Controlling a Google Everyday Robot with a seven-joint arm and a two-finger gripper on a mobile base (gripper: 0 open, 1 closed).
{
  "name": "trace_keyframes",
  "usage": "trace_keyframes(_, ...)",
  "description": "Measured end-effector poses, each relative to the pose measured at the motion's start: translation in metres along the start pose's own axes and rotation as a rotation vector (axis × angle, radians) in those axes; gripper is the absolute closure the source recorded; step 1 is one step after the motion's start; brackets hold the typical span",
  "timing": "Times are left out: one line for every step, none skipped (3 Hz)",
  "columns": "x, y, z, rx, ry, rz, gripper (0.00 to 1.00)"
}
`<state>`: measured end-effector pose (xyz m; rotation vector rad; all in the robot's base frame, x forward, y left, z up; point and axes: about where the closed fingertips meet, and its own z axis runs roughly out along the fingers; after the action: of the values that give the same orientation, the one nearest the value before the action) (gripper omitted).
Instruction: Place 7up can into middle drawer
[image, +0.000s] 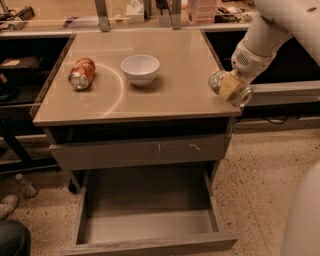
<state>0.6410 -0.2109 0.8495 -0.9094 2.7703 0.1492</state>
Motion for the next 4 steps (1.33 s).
trace_keyframes(0.021, 0.010, 0.020, -0.027, 0.054, 0.000, 1.00)
trace_keyframes(0.023, 0.014, 0.016, -0.027, 0.046, -0.002, 1.00)
trace_keyframes(0.033, 0.033, -0.002, -0.014, 0.020, 0.007, 1.00)
trace_keyframes(0.079, 0.078, -0.023, -0.012, 0.057, 0.032, 1.00)
